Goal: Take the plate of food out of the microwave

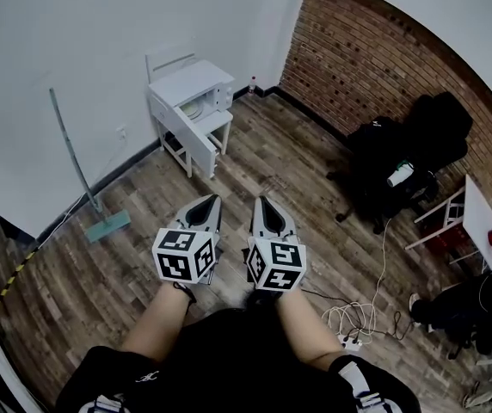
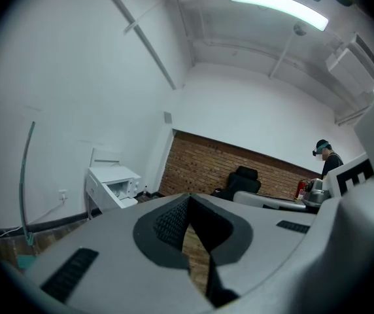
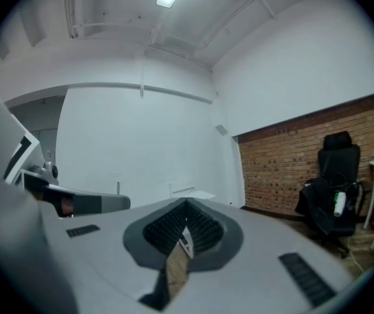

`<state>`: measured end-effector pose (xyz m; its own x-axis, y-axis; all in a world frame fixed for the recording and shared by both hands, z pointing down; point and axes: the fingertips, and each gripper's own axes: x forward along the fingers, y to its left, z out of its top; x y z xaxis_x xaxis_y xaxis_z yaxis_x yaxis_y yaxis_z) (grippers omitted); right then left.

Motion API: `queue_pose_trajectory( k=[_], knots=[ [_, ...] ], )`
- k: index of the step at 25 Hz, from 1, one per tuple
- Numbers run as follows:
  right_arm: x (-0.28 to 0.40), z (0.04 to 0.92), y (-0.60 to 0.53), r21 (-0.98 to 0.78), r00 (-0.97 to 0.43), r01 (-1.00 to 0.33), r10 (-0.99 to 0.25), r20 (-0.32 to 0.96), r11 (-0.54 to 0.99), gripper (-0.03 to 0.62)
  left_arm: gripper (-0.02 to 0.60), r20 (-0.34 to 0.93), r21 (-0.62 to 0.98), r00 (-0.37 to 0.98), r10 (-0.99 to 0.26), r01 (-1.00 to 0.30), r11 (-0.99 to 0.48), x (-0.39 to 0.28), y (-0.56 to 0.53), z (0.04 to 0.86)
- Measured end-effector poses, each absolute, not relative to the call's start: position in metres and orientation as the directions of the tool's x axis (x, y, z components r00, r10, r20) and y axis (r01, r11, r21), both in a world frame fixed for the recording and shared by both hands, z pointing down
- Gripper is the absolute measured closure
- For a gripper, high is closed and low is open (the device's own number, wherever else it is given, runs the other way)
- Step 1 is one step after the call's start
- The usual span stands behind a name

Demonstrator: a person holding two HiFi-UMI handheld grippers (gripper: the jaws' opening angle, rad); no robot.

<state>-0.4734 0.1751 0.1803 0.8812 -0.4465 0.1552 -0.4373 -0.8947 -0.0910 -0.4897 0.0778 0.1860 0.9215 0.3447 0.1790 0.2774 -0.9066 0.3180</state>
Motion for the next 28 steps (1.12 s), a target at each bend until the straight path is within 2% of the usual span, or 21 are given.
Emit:
queue_pose_trajectory(
  k=[5, 17, 28],
  knots=[
    [-0.431, 0.191, 0.187, -0.093, 0.867, -0.462, -0.471, 0.16, -0.882, 0.582, 0.583, 0.195, 0.294, 0.926, 0.322, 0.258, -0.92, -0.449, 0.093, 0.191],
    [-0.273, 0.175, 0.235, -0.114, 0.803, -0.568, -0.58, 0.141, -0.815, 0.582, 0.583, 0.187, 0.231, 0.955, 0.23, 0.185, -0.955, -0.302, 0.155, 0.172],
    [-0.184, 0.187, 0.267, -0.113, 0.726, -0.655, -0.664, 0.179, -0.747, 0.582, 0.583, 0.236, 0.278, 0.957, 0.171, 0.102, -0.955, -0.204, 0.198, 0.191]
  ],
)
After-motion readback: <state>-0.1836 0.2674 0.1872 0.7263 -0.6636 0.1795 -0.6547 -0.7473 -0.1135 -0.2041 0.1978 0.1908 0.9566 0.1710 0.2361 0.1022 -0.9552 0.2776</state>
